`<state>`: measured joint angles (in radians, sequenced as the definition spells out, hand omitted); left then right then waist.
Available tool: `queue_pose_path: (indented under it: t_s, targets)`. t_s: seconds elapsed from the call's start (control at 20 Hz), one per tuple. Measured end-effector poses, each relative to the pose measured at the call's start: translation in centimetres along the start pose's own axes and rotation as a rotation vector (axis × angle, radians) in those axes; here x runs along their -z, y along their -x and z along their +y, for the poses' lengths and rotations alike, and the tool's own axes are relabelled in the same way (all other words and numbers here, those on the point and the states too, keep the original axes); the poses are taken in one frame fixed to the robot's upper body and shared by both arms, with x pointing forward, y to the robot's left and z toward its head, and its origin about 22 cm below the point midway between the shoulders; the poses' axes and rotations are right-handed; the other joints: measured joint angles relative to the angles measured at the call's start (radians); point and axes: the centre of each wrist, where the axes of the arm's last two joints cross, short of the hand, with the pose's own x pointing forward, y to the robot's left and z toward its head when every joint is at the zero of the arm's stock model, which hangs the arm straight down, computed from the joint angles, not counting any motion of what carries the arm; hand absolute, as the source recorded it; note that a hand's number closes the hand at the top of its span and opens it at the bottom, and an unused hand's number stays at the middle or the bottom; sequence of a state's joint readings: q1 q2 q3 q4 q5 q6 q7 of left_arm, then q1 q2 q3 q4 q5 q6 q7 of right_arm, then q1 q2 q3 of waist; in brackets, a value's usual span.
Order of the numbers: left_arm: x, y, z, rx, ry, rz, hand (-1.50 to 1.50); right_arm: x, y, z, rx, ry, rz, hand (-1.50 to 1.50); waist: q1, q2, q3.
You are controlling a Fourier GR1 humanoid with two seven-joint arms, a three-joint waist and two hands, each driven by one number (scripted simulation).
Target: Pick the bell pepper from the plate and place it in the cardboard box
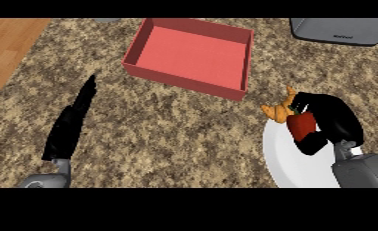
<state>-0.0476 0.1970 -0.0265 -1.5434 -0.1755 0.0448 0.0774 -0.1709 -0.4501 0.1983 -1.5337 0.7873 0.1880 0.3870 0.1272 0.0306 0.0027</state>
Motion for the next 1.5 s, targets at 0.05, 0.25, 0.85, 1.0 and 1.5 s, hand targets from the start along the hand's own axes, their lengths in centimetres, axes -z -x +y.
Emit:
queue_pose_path:
  t_s: [0.05,0.25,0.85,1.0,1.5]
  targets:
    - [0.2,-0.3,-0.2,0.0,0.012,-0.011,0.0,0.5,-0.4,-0.8,-0.041,0.0,-0.067,1.5,0.017,0.005,0.001]
    - [0.7,-1.1,-1.0,0.0,0.046,-0.042,0.0,2.8,-1.4,-4.4,-0.145,0.016,-0.286,1.5,0.051,0.016,0.003]
    - [1.5,-1.4,-0.6,0.005,0.025,-0.029,0.0,9.4,-2.0,-12.8,-0.019,0.109,-0.73,1.5,0.014,0.011,0.002]
    - [1.4,-0.9,-0.4,0.004,0.019,-0.016,0.0,10.5,-3.1,-14.1,0.12,0.108,-0.861,1.5,0.006,0.008,0.002]
    - [1.0,-0.4,0.1,0.002,-0.012,0.013,0.0,13.6,-10.1,-17.5,0.333,0.031,-1.137,1.5,-0.038,-0.006,-0.002]
